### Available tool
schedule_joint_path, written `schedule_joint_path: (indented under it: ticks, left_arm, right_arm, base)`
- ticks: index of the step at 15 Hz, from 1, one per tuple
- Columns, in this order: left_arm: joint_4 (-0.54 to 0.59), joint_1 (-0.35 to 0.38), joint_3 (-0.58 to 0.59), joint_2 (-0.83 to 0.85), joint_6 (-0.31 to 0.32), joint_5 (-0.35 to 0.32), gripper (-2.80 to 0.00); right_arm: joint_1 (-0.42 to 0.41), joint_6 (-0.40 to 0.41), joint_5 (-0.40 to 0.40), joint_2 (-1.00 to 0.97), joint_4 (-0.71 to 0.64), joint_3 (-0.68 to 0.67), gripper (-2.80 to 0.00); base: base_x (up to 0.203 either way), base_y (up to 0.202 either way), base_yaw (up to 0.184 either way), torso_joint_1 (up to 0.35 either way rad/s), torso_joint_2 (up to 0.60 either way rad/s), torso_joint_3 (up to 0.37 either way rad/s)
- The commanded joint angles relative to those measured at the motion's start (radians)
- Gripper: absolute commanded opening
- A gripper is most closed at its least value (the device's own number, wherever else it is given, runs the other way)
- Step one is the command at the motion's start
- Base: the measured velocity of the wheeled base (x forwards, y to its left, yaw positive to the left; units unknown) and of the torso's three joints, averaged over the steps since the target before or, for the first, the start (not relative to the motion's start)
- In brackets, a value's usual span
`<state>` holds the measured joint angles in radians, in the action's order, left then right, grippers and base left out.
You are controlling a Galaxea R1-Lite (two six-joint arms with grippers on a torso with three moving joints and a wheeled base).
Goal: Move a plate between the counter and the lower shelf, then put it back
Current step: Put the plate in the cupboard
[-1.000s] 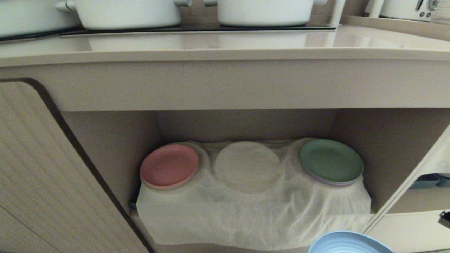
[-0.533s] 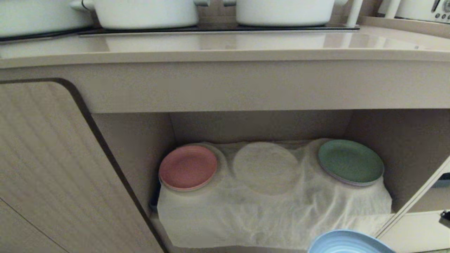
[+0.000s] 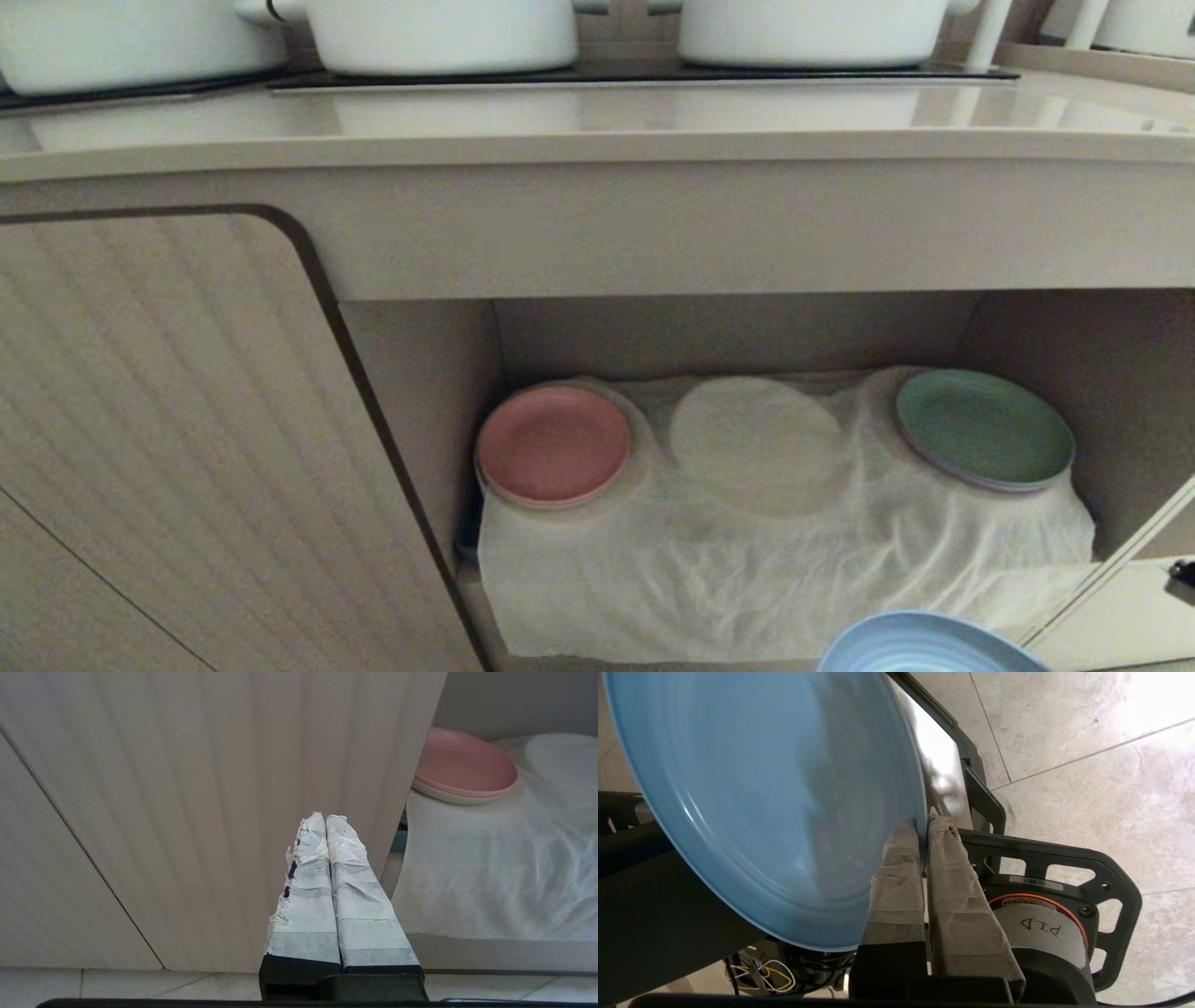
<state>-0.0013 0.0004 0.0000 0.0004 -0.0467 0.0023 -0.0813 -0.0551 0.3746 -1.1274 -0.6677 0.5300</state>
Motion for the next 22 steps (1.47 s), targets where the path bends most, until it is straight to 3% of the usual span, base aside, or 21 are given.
schedule_joint_path:
  ticks: [1, 15, 22]
  left_arm:
    - [0.000, 0.000, 0.000, 0.000, -0.001, 0.001, -2.80]
    - [0.000, 0.000, 0.000, 0.000, -0.001, 0.001, -2.80]
    - [0.000, 0.000, 0.000, 0.000, -0.001, 0.001, -2.80]
  right_arm:
    - [-0.001, 0.000, 0.003, 0.000, -0.004, 0.001, -2.80]
    - [-0.001, 0.004, 0.000, -0.078, 0.010, 0.006, -2.80]
    - [-0.002, 0.001, -0.004, -0.240, 0.171, 0.013, -2.80]
  base:
    - [0.000, 0.000, 0.000, 0.000, 0.00, 0.000]
    - [0.000, 0.000, 0.000, 0.000, 0.00, 0.000]
    - [0.000, 0.000, 0.000, 0.000, 0.00, 0.000]
